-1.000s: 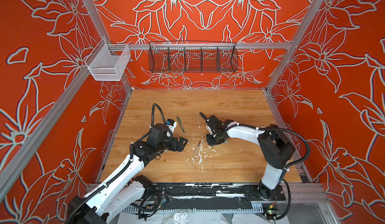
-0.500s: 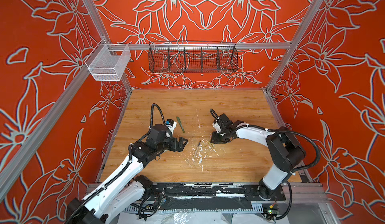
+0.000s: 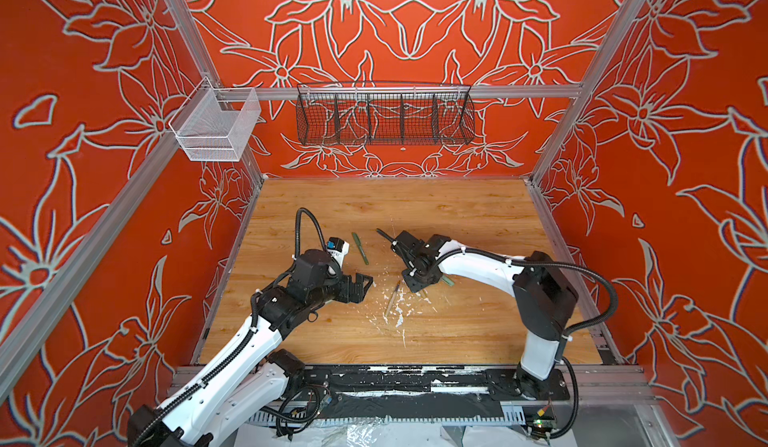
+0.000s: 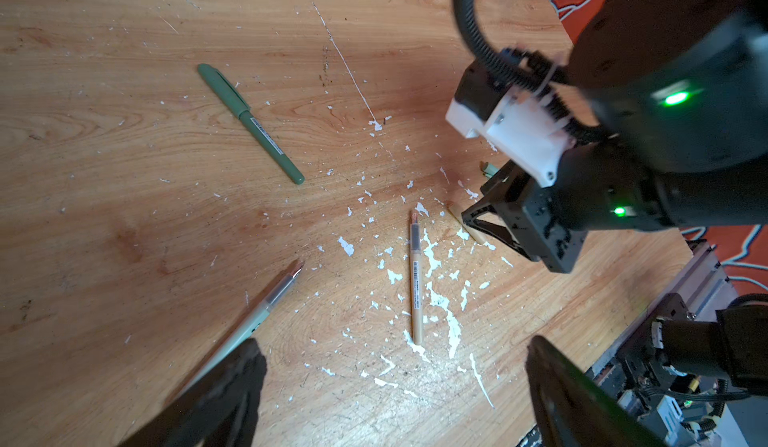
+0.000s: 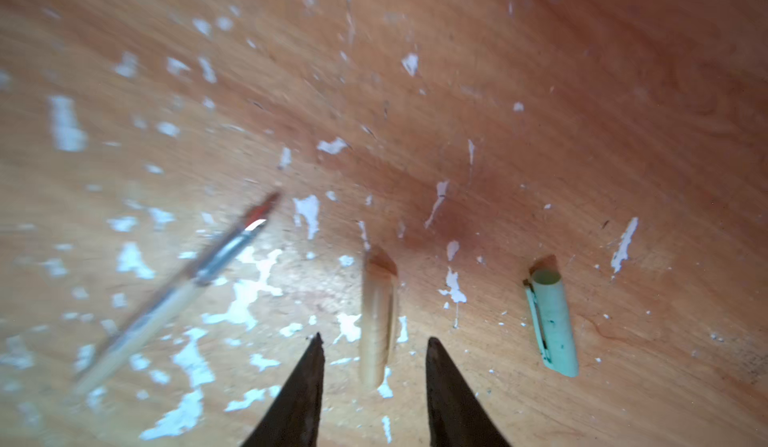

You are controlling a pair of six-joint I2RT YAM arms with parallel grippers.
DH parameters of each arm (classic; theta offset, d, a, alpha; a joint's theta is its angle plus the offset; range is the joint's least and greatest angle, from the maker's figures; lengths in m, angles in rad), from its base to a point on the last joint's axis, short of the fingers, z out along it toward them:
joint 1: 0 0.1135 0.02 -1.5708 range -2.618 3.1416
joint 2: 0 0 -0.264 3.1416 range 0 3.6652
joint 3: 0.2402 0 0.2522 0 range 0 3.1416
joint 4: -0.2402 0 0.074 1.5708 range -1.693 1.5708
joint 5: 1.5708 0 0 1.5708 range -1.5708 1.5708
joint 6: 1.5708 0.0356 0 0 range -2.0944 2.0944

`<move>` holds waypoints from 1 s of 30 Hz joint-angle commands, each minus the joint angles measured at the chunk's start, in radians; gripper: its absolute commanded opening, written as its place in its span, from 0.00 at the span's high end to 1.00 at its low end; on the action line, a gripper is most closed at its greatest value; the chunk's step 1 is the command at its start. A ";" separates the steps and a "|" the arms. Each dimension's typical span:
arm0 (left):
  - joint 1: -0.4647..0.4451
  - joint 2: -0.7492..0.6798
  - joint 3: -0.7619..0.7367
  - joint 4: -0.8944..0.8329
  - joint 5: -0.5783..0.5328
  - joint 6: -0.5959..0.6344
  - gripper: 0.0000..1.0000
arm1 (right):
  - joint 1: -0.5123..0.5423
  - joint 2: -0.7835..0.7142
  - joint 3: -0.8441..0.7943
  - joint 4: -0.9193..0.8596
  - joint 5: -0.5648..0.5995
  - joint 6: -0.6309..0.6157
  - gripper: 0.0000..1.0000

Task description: Insert the pens into the pen caps

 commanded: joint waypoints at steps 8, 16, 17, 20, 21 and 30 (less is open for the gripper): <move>-0.005 -0.028 -0.015 -0.018 -0.014 -0.013 0.03 | -0.007 0.097 0.025 -0.024 0.013 -0.057 0.59; -0.006 -0.021 -0.012 -0.015 -0.012 -0.014 0.03 | -0.005 0.143 0.029 0.001 -0.026 -0.051 0.61; -0.006 -0.019 -0.012 -0.015 -0.011 -0.013 0.03 | -0.005 0.152 0.029 0.000 -0.025 -0.051 0.63; -0.006 -0.019 -0.010 -0.022 -0.014 -0.014 0.03 | -0.007 0.159 0.021 0.002 -0.023 -0.049 0.69; -0.006 -0.019 -0.012 -0.023 -0.014 -0.014 0.03 | -0.006 0.157 0.017 0.006 -0.026 -0.047 0.71; -0.011 -0.009 -0.012 -0.012 -0.007 -0.020 0.03 | -0.010 0.116 0.008 0.003 -0.026 -0.040 0.85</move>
